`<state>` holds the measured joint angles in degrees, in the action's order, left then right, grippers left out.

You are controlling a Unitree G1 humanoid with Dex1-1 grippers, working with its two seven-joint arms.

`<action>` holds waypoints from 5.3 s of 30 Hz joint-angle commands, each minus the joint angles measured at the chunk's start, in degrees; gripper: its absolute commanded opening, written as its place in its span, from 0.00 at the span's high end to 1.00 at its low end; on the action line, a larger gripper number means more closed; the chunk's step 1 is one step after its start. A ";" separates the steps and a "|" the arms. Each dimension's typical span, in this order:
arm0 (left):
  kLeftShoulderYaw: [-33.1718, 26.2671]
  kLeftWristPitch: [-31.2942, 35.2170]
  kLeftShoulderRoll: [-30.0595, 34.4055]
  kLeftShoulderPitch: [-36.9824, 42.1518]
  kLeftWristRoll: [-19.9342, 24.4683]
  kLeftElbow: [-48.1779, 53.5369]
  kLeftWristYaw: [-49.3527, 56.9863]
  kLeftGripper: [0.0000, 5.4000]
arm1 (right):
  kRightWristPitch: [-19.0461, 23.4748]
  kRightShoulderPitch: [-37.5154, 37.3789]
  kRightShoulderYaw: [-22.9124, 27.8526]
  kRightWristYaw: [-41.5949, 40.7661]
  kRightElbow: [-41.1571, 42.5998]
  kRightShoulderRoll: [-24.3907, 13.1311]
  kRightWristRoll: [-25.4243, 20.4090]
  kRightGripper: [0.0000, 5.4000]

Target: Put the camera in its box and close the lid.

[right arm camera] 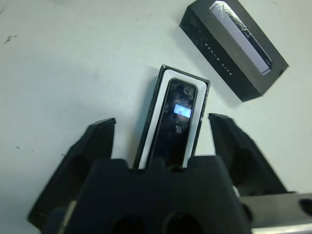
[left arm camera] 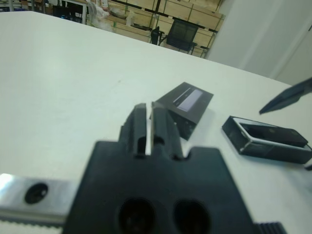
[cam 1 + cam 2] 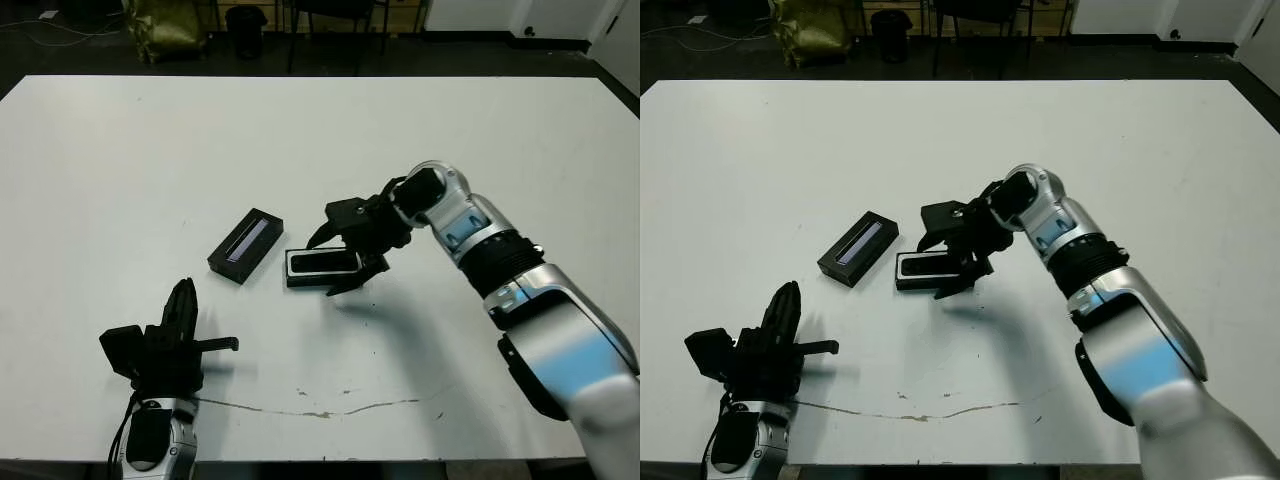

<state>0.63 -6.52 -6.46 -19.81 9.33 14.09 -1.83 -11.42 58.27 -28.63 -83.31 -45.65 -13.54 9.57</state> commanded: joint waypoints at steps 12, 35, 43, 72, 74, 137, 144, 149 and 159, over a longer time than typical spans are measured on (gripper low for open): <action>-0.25 1.43 0.49 -0.51 -0.20 -0.15 0.15 1.00 | 3.72 1.45 4.74 0.62 6.12 -4.48 -2.26 0.00; -0.09 2.38 0.55 -0.44 -0.24 0.75 -0.09 1.00 | 21.05 -33.90 17.79 38.34 51.23 -5.85 -9.79 0.67; -0.24 2.43 0.41 -0.44 -0.25 0.68 0.08 1.00 | 22.01 -38.10 14.42 41.91 57.40 -7.44 -5.98 1.00; -0.51 1.93 0.64 -0.69 0.15 -0.05 -0.28 1.00 | 24.01 -42.12 3.04 55.45 51.60 3.71 2.81 1.00; -0.47 2.32 0.51 -0.74 0.04 0.11 -0.06 1.00 | 24.08 -42.72 2.60 55.82 51.56 4.45 2.60 1.00; -0.49 1.91 0.01 -0.74 -0.03 -0.24 0.30 1.00 | 25.12 -39.57 3.28 57.75 45.52 2.63 7.65 1.00; -0.36 2.17 -0.09 -0.95 -0.33 0.37 0.63 1.00 | 27.16 -40.28 3.67 57.18 46.26 1.93 7.46 1.00; -0.55 1.34 0.24 -0.65 0.33 -0.41 -0.20 1.00 | 27.60 -40.40 3.27 56.59 45.79 0.66 8.22 1.00; -0.67 1.38 0.21 -0.49 0.35 -0.77 -0.08 1.00 | 26.32 -41.84 3.86 56.82 45.43 -1.53 8.83 1.00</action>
<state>0.18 -5.80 -6.62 -19.99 9.41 14.18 -1.80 13.08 18.47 -24.76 -25.76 0.96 -13.52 17.78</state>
